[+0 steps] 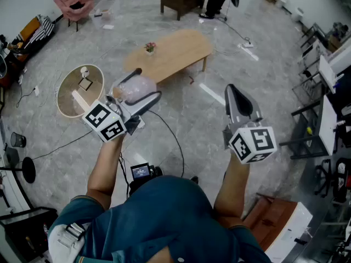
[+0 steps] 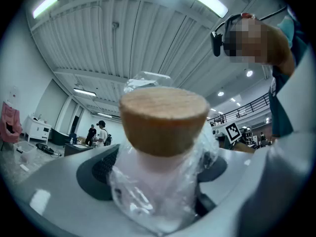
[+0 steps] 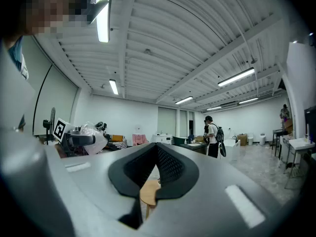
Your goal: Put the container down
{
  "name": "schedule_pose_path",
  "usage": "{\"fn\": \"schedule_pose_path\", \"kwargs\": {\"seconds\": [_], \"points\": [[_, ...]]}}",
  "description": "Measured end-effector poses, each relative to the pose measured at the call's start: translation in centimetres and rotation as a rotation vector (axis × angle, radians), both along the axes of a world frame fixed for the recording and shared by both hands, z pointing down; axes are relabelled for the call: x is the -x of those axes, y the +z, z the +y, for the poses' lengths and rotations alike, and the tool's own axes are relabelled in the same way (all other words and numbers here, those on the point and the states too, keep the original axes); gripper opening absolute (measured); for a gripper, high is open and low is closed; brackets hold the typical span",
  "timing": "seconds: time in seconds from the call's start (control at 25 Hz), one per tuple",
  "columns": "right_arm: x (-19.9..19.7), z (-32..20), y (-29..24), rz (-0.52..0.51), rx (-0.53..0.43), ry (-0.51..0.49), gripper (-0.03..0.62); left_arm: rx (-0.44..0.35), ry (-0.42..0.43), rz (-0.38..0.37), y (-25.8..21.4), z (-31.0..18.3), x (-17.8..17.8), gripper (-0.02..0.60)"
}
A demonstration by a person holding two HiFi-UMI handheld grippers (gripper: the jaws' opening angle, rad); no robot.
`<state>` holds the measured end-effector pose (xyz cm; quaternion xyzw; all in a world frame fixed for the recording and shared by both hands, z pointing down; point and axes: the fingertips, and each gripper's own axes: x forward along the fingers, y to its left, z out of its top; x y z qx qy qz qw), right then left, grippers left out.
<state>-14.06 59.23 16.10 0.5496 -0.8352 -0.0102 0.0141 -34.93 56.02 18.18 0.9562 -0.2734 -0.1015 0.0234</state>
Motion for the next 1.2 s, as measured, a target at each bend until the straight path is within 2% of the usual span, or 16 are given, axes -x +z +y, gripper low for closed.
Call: {"fn": "schedule_pose_path", "kwargs": {"seconds": [1.0, 1.2], "points": [[1.5, -0.8, -0.2, 0.003, -0.009, 0.039, 0.01, -0.005, 0.023, 0.008, 0.6, -1.7, 1.4, 0.411], [0.7, -1.4, 0.0, 0.01, -0.004, 0.04, 0.009, 0.006, 0.02, 0.013, 1.1, -2.4, 0.8, 0.411]]}}
